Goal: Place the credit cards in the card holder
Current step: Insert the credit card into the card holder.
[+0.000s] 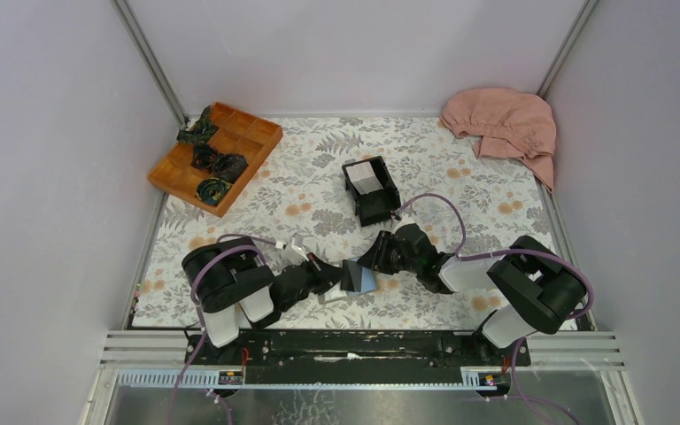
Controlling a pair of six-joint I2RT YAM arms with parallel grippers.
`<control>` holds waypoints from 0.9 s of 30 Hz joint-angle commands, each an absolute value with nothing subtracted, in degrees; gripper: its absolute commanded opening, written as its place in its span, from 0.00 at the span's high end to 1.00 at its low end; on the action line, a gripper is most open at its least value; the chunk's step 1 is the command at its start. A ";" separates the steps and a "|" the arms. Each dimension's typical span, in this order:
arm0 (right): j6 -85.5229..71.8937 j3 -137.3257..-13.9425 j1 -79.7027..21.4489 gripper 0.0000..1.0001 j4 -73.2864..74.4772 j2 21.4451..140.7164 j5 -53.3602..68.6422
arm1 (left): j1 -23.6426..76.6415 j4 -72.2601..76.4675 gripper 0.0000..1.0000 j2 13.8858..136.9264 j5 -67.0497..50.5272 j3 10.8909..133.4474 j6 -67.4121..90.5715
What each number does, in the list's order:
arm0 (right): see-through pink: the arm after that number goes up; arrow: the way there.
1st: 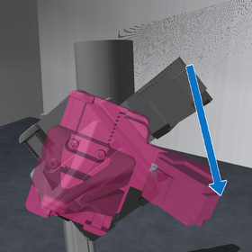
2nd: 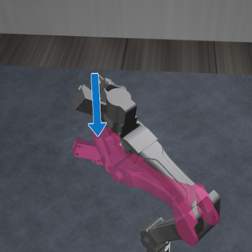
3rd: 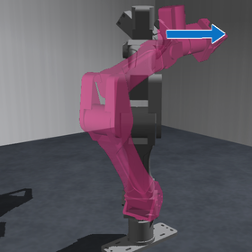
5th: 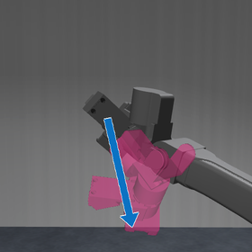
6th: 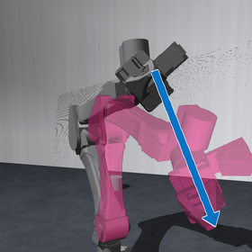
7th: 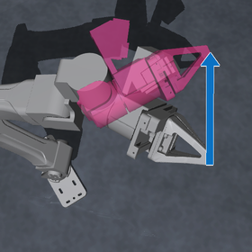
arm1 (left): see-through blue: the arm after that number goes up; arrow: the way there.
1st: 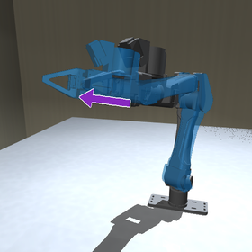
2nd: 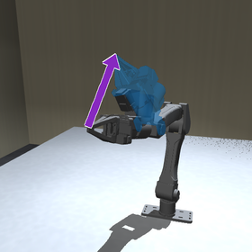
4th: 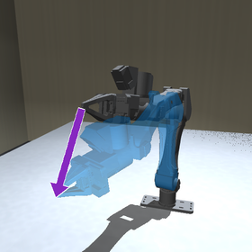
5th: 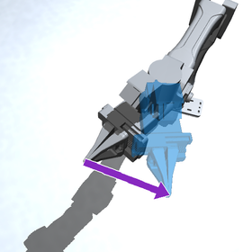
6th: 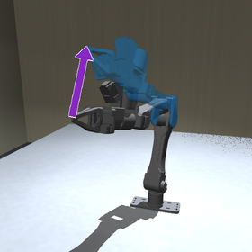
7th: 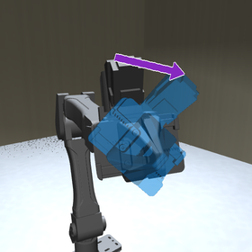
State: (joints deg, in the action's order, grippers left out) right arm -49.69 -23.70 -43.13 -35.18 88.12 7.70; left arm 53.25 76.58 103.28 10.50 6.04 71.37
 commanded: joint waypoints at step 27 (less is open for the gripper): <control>-44.39 -21.55 -43.33 0.65 -20.67 82.41 0.74 | 59.34 56.67 0.57 88.79 17.47 0.23 71.41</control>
